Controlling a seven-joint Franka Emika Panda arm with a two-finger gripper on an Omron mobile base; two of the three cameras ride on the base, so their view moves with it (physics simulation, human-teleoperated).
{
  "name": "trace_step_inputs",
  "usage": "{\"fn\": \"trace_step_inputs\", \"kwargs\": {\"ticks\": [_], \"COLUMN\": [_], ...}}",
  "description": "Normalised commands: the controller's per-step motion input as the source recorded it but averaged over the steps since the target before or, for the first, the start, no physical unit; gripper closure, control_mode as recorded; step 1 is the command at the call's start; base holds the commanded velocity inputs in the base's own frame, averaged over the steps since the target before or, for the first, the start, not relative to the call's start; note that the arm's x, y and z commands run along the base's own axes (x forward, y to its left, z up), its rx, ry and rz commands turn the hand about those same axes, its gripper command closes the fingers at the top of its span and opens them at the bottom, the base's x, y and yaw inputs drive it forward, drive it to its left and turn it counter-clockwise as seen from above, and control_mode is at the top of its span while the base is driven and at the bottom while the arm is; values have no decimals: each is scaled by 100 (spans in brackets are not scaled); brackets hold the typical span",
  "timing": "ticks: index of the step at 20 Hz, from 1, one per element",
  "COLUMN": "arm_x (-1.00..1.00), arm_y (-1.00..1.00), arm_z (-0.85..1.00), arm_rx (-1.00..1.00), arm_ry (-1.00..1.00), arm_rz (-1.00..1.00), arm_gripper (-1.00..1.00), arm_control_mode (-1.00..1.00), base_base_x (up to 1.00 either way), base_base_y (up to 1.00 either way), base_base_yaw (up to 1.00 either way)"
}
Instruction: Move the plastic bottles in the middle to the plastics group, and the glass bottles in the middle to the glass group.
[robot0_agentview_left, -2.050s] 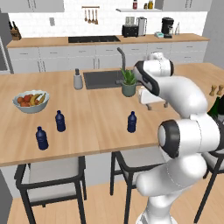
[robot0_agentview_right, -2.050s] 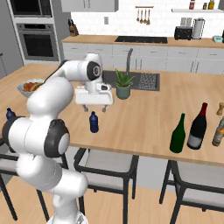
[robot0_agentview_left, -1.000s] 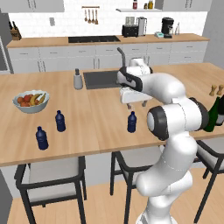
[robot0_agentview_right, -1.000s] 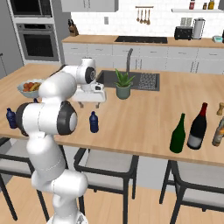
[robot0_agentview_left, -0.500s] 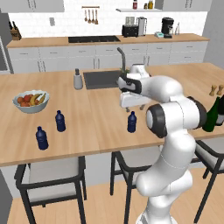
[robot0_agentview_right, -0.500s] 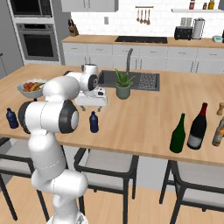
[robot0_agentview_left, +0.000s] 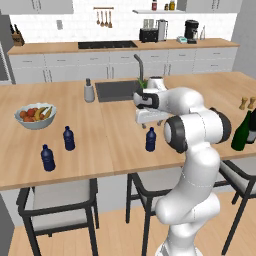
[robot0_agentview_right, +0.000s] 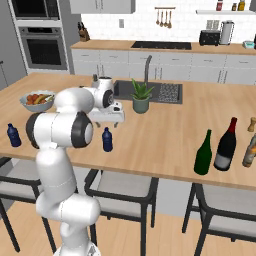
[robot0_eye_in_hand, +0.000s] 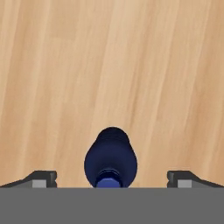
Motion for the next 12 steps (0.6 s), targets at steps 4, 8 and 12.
{"fn": "trace_step_inputs", "kwargs": {"ticks": [4,8,12], "arm_x": [5,-4,-10], "arm_y": [0,0,0], "arm_z": [-5,-1,-25], "arm_rx": [0,0,0], "arm_ry": [0,0,0], "arm_rz": [0,0,0], "arm_gripper": [-100,-100,-100], "arm_control_mode": [-100,-100,-100], "base_base_x": [0,0,0], "base_base_y": [0,0,0], "base_base_yaw": [0,0,0]}}
